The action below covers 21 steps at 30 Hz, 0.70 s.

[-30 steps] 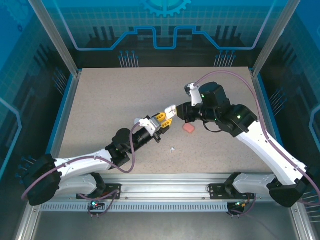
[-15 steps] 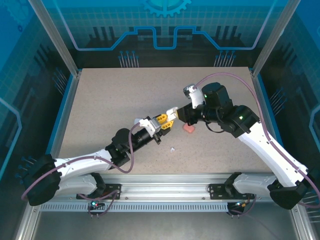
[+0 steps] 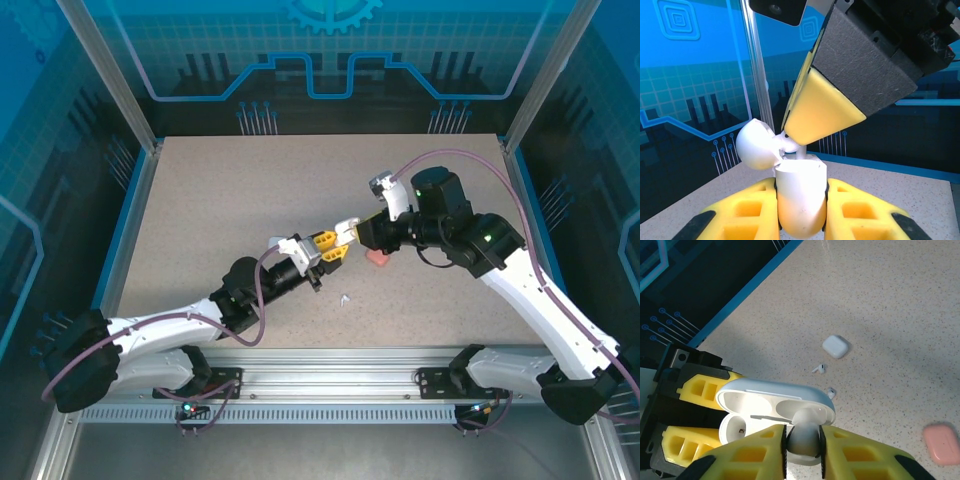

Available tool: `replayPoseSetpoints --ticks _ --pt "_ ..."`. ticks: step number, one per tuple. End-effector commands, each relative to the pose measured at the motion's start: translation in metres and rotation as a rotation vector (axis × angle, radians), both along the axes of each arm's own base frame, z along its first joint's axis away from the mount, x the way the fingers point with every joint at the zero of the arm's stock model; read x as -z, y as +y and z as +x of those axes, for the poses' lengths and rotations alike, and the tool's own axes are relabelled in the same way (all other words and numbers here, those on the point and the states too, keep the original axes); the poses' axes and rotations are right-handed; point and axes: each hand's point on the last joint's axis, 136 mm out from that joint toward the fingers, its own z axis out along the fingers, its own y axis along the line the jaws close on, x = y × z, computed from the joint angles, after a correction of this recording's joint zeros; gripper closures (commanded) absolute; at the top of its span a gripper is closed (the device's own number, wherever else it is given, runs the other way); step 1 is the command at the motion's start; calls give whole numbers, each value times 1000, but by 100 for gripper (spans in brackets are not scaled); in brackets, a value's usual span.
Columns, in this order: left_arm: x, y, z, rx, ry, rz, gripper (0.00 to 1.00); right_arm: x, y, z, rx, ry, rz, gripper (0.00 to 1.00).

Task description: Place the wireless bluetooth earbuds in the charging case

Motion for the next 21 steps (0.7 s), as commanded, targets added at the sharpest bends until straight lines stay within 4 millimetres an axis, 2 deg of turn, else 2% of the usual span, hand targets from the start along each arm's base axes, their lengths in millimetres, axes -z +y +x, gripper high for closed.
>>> replayPoseSetpoints --ticks 1,8,21 --pt "-20 3 -9 38 -38 -62 100 4 -6 -7 -7 17 -19 71" --pt "-19 2 -8 35 -33 -61 100 4 -14 -6 32 19 -29 64" --pt "-18 2 -5 24 -30 -64 100 4 -20 -9 37 33 -29 62"
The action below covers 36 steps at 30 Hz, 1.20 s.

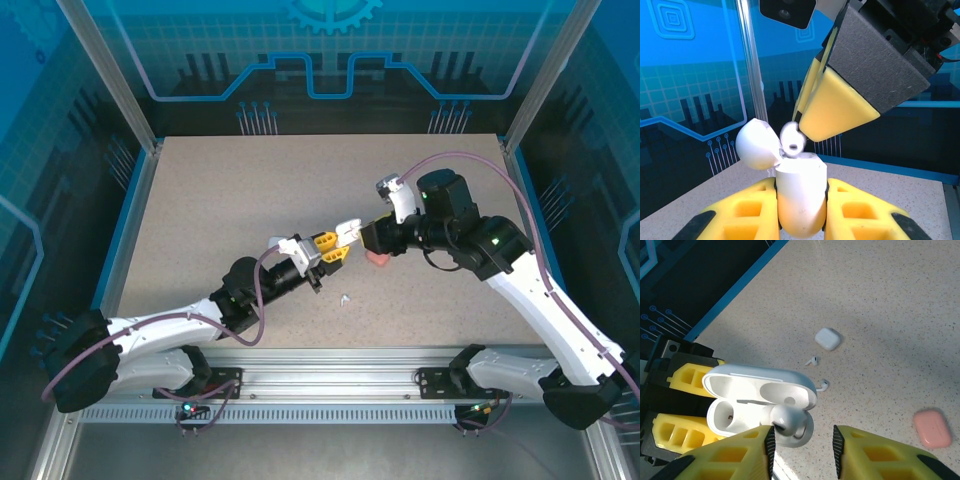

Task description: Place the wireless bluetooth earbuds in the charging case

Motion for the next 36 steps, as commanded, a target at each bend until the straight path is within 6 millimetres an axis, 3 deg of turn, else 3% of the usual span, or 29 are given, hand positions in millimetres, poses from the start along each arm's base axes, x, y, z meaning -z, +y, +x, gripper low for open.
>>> replayPoseSetpoints --ticks 1,7,13,18,25,32,36 --pt "-17 4 -2 6 -37 -58 100 2 -7 -5 7 19 -6 62" --pt "-18 4 -2 7 -39 -59 100 -9 -12 -8 10 3 18 60" --pt "-17 4 -3 11 -39 -64 100 -28 -15 -11 16 -38 96 49" --pt "-19 11 -4 7 -23 -92 100 -13 -31 -4 75 -70 48 37" --pt "-19 44 1 -21 48 -169 100 78 -32 2 129 145 -54 37" --pt "-12 80 -2 -73 79 -198 100 167 3 -8 57 341 -121 39" --pt "-9 89 -10 -86 84 -174 100 203 18 -8 9 389 -190 44"
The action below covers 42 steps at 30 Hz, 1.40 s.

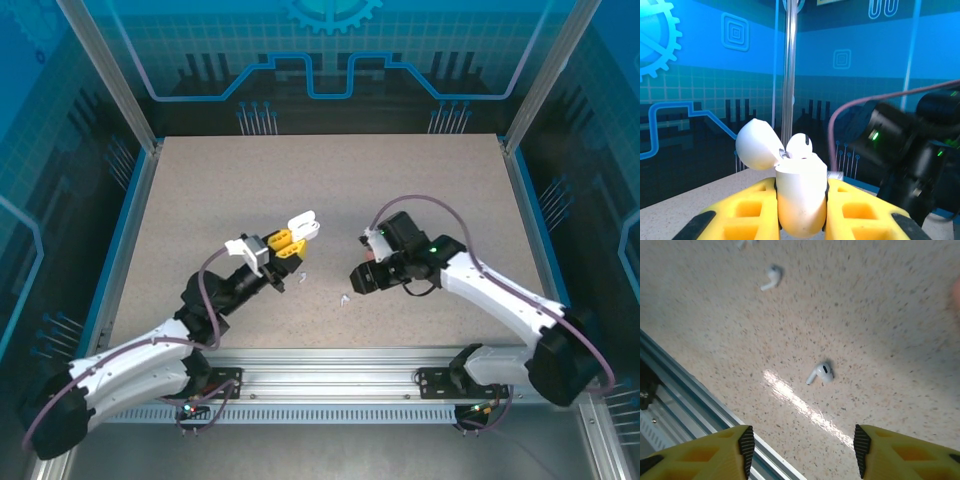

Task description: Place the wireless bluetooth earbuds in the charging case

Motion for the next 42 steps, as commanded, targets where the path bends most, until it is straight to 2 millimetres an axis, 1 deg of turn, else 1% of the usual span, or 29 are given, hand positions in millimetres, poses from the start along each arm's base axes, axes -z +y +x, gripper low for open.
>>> replayPoseSetpoints --ticks 1,6,9,12,19,23,27,35,42 --pt "3 7 -7 9 15 10 100 14 22 6 -45 -8 18 45" --pt "2 14 -13 1 10 3 100 45 30 11 -78 51 -35 50" --pt "2 15 -14 0 10 4 100 58 38 10 -101 96 -31 51" --pt "3 14 -13 1 12 5 100 73 40 10 -108 123 -48 52" --pt "4 12 -12 6 20 8 100 92 48 16 -123 148 -63 54" --pt "5 11 -11 5 23 8 100 100 50 15 -134 169 -73 55" --pt "5 10 -10 6 26 8 100 105 53 7 -156 201 -77 59" --pt "7 8 -8 10 31 7 100 104 45 -3 -164 215 -115 63" --pt "8 6 -6 14 38 8 100 103 38 -8 -162 218 -133 64"
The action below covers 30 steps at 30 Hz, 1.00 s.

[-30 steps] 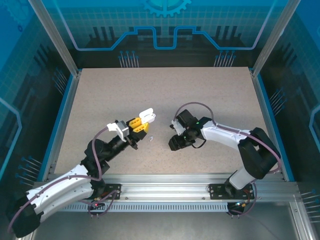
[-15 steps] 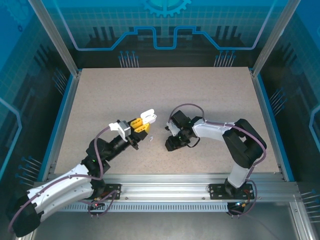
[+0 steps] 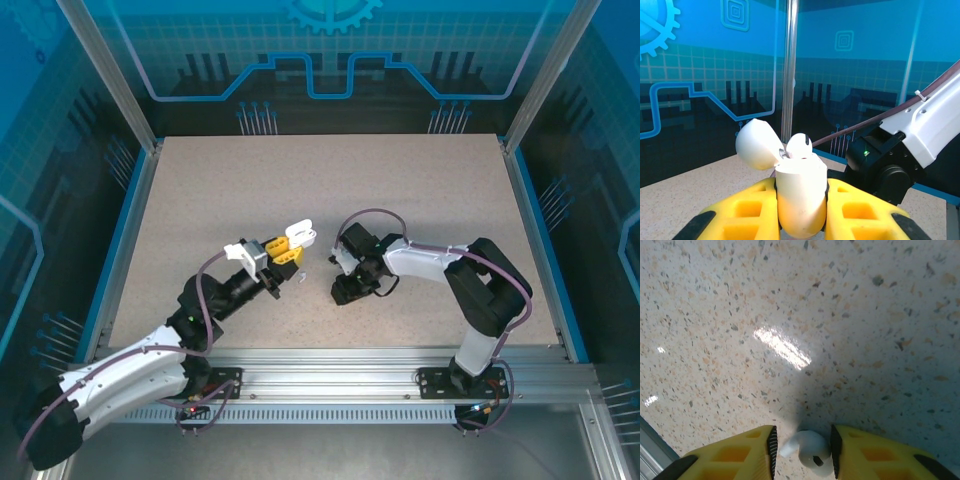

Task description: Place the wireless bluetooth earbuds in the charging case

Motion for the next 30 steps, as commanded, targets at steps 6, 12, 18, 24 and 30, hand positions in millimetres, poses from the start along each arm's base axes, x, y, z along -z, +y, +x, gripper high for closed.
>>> replayPoseSetpoints --ticks 6,12,18,24,30 --pt "-12 1 -2 17 -21 -44 100 -2 -5 -16 -34 33 -18 66" --pt "-12 1 -2 15 -19 -45 100 3 -10 -17 -38 35 -49 68" --pt "-11 1 -2 16 -19 -44 100 10 -11 -17 -32 37 -67 74" --pt "-9 1 -2 14 -14 -43 100 -1 -13 -11 -21 -8 -63 77" --pt "-8 0 -1 20 -5 -43 100 -25 -16 -4 -11 -96 -43 77"
